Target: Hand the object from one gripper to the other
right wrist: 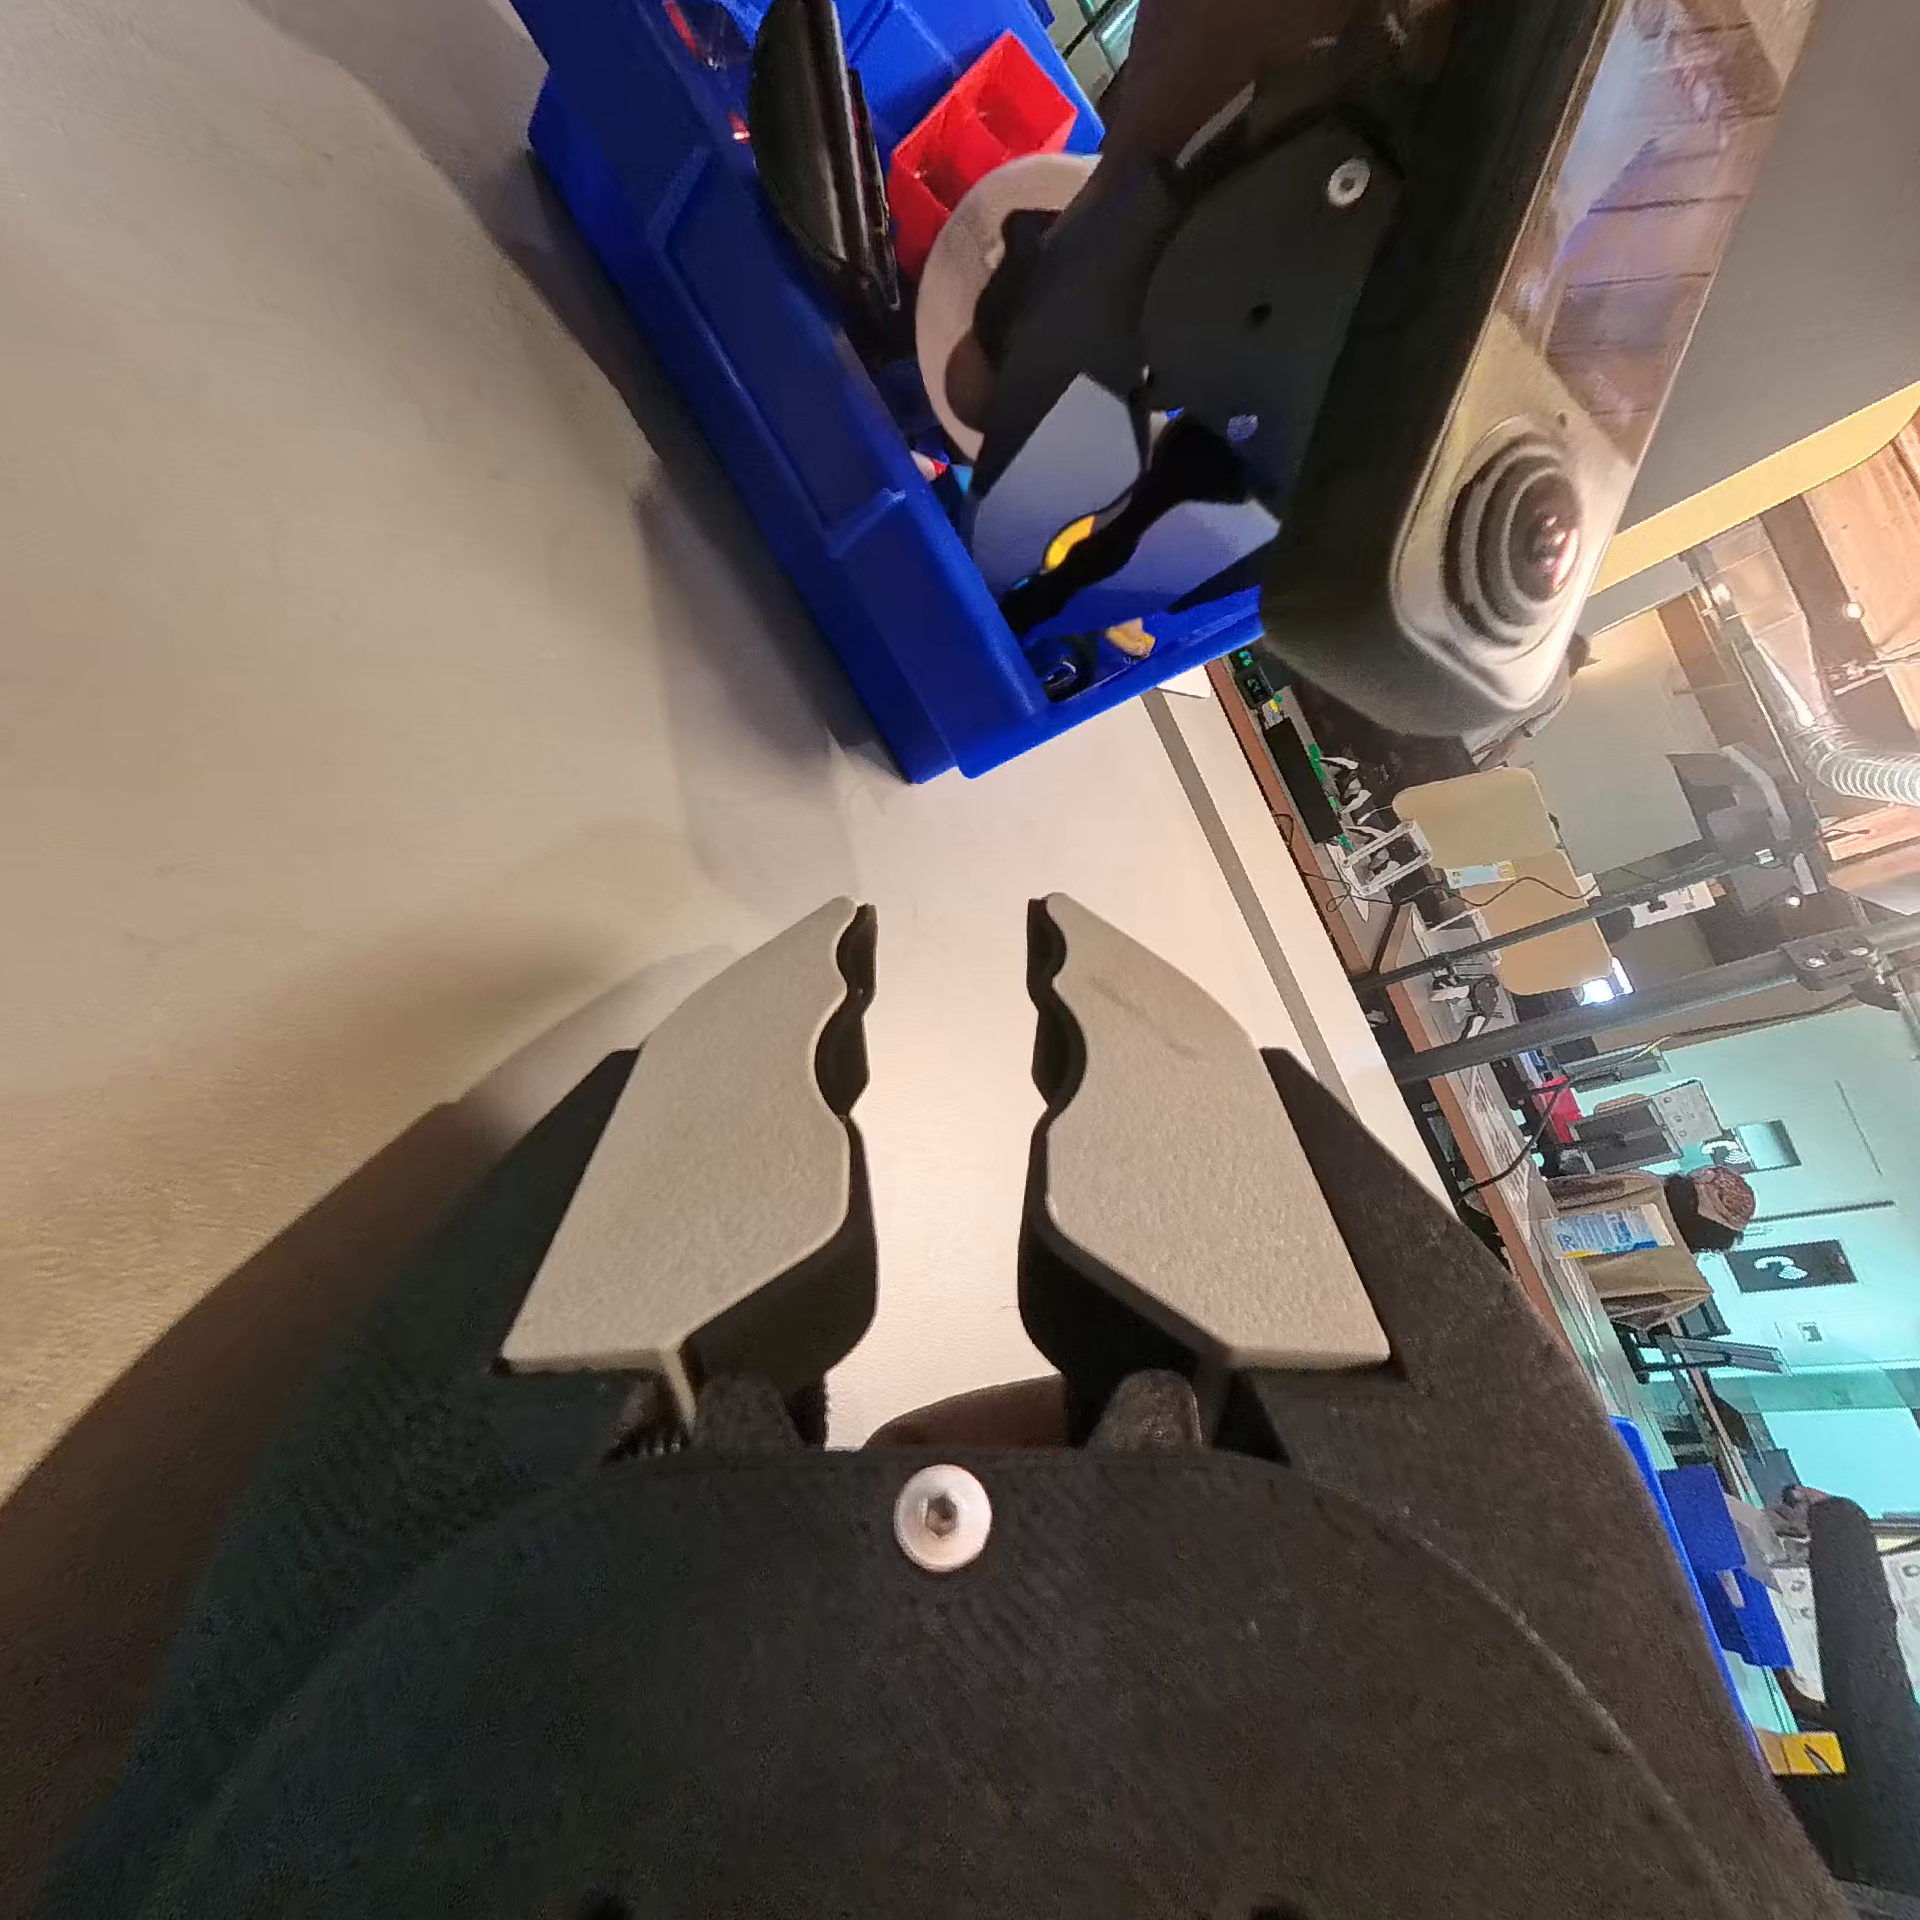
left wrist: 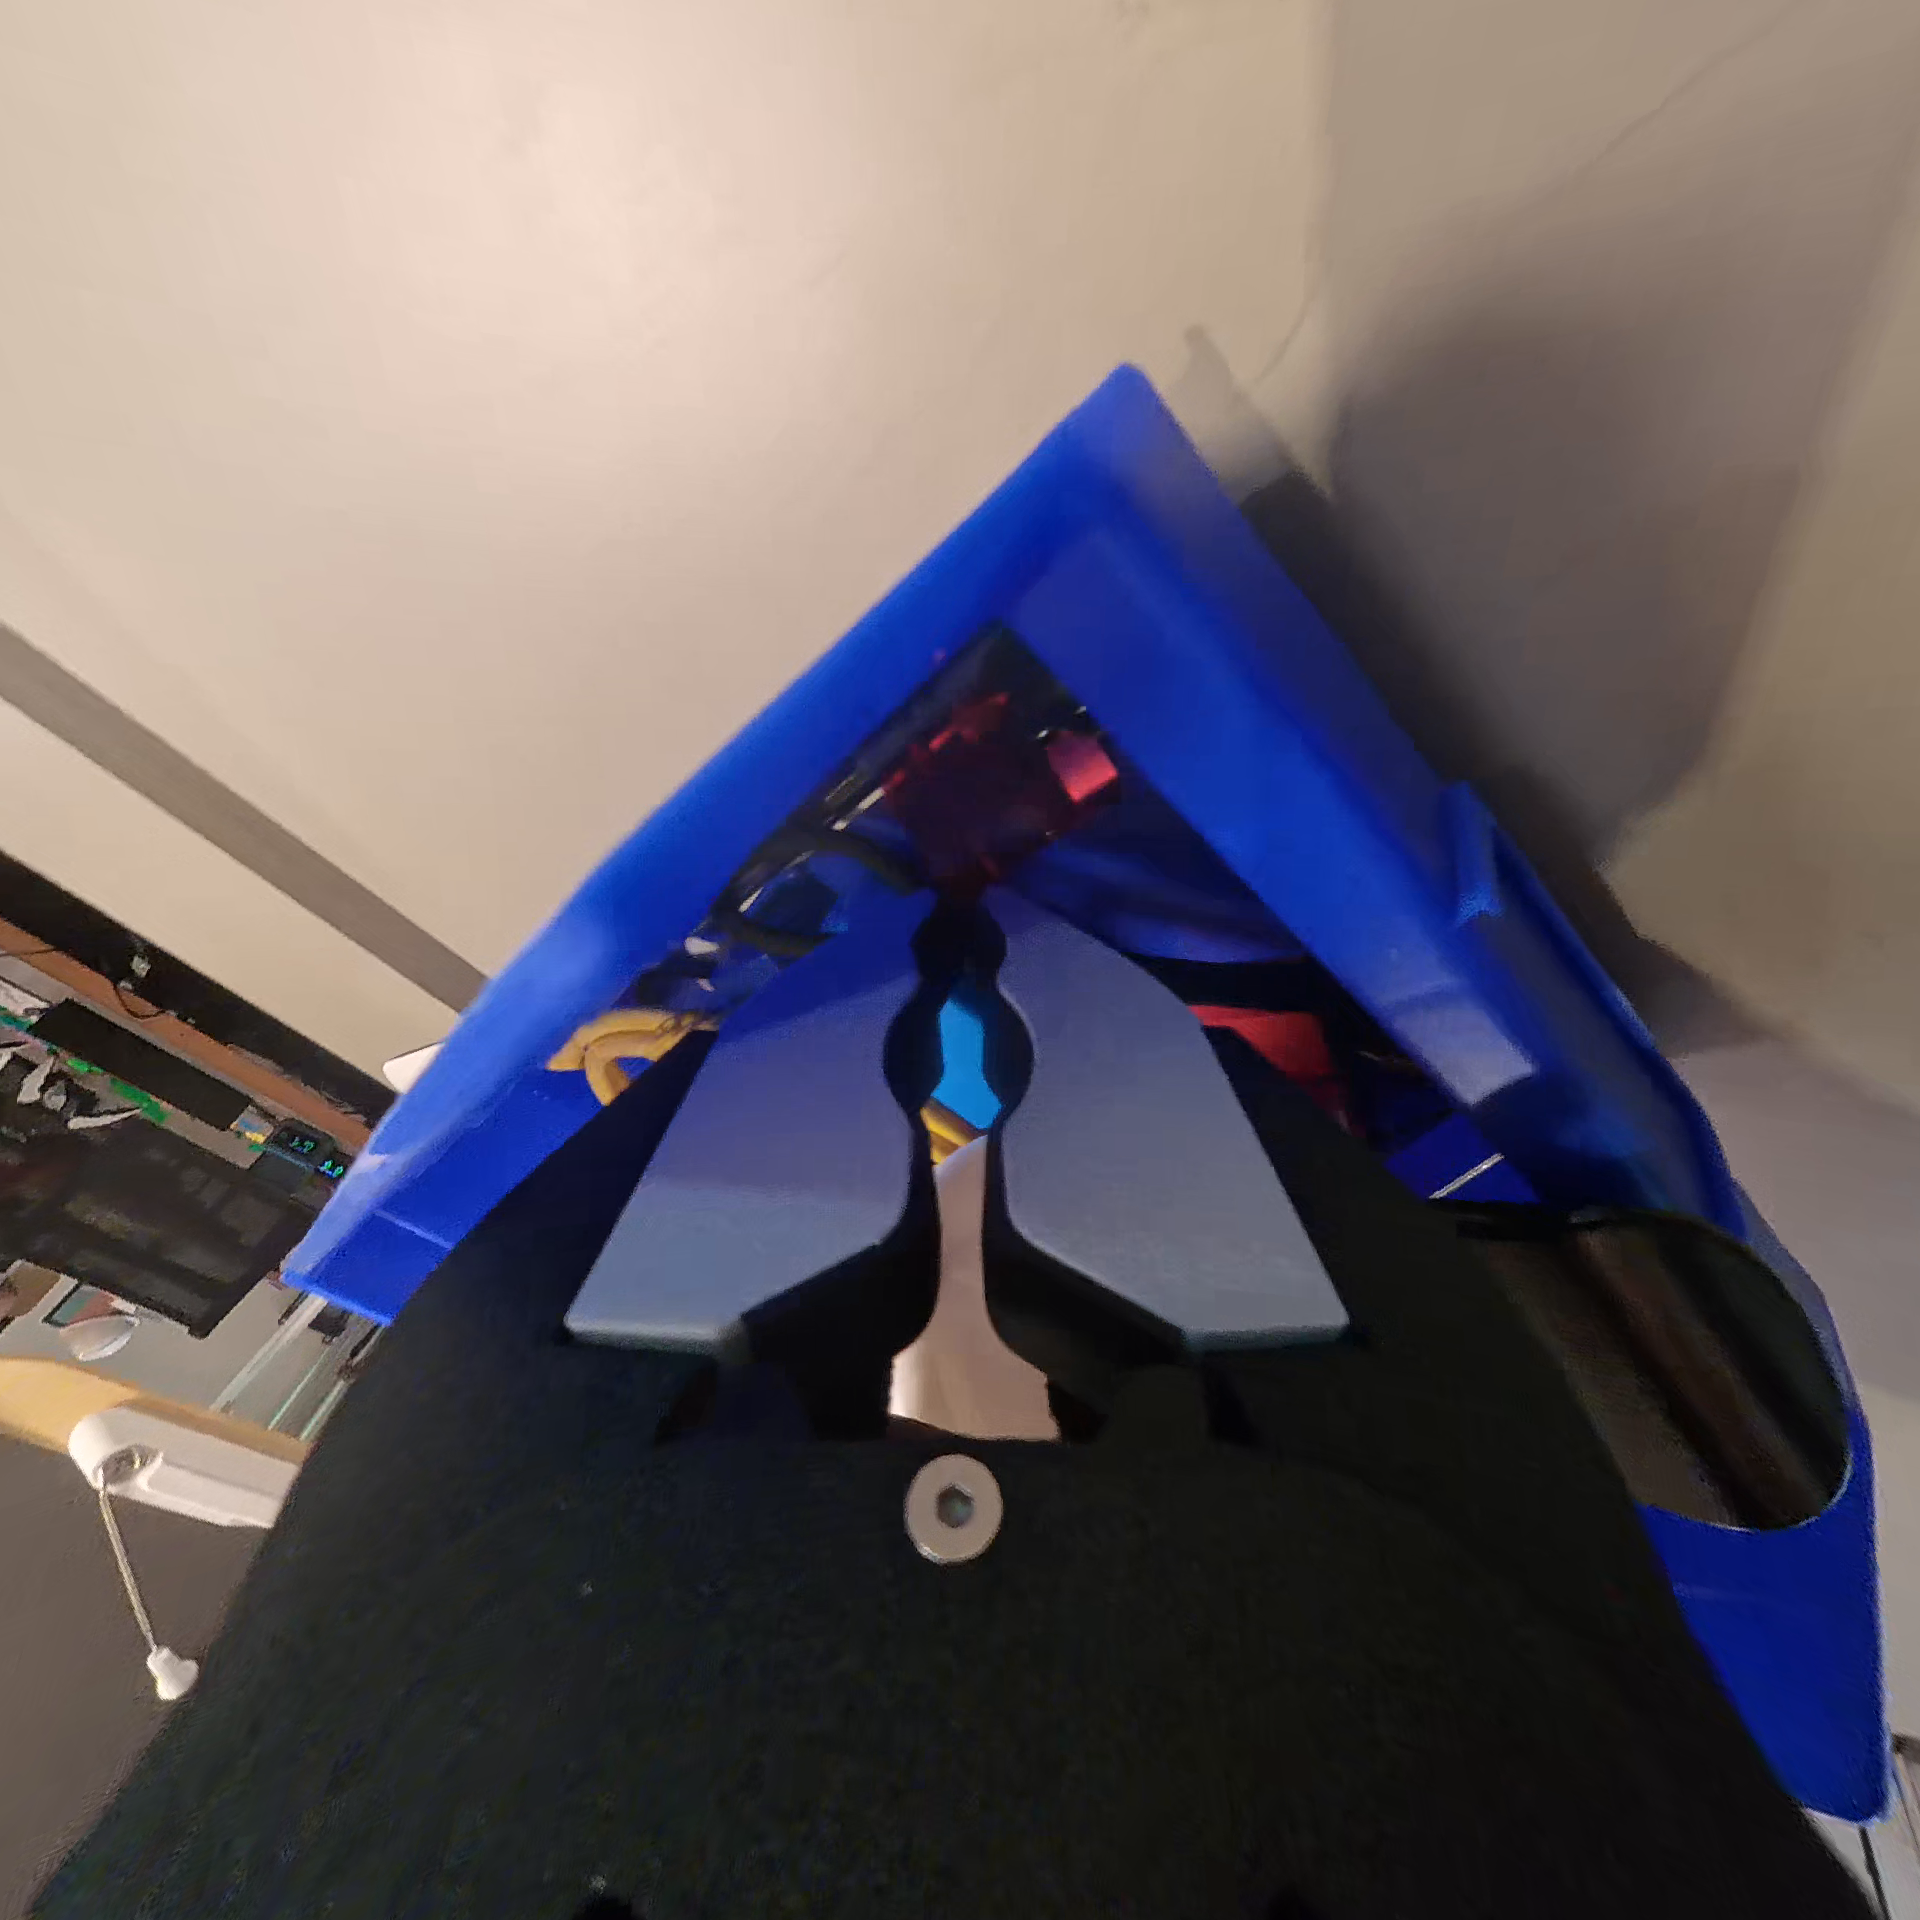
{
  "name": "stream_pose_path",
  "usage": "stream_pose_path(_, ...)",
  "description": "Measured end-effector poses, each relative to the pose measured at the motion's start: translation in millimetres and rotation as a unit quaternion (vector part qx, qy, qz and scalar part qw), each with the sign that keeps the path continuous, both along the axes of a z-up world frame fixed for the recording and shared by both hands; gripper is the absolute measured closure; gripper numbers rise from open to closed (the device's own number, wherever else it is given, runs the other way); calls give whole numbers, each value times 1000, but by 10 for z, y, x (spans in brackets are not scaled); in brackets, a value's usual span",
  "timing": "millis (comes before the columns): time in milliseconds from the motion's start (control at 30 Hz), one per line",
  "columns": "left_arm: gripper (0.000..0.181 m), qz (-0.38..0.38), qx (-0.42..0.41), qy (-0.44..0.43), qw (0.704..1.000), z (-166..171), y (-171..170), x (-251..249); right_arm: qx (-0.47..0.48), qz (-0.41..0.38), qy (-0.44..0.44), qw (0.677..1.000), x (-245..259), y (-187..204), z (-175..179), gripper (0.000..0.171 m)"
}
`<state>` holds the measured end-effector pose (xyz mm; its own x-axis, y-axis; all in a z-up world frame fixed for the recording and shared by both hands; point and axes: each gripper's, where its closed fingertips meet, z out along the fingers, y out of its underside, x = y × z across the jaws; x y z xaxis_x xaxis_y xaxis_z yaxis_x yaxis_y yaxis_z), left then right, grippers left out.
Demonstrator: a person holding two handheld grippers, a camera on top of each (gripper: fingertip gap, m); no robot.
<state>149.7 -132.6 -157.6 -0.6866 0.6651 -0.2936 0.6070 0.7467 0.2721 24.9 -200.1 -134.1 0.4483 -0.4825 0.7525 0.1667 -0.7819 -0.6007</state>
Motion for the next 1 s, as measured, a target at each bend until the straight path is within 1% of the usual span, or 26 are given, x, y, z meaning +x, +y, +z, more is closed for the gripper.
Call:
stream_pose_path(33,181,2,-9,5,1000,16,-7,-6,0,0,0,1000,1,-1,0,144)
stream_pose_path(67,172,5,-13,19,1000,16,-8,-42,-1,0,0,1000,1,0,-1,144)
stream_pose_path(133,147,7,-13,27,1000,3,1,-85,-2,0,0,1000,1,1,-5,144)
stream_pose_path(167,141,6,-8,23,1000,-9,6,-88,-3,0,0,1000,1,2,-6,144)
stream_pose_path(200,140,8,-8,19,1000,-22,-1,-87,-4,0,0,1000,1,2,-8,144)
stream_pose_path(267,138,15,-12,12,1000,-35,-34,-71,-5,0,-1,1000,0,3,-9,144)
stream_pose_path(400,139,0,-11,31,999,-15,-36,-120,-5,1,-1,1000,-4,5,-8,144)
stream_pose_path(533,145,-30,20,34,999,-65,10,-124,-11,3,1,1000,-9,14,-27,144)
stream_pose_path(667,146,-49,55,52,996,-116,65,-131,-14,5,2,1000,-14,20,-34,144)
stream_pose_path(800,151,-64,88,38,993,-149,120,-108,-14,5,2,1000,-14,15,-33,144)
stream_pose_path(900,152,-62,80,39,994,-145,112,-106,-14,5,1,1000,-16,16,-33,144)
stream_pose_path(1000,152,-32,43,45,998,-105,47,-123,-11,3,1,1000,-14,10,-24,144)
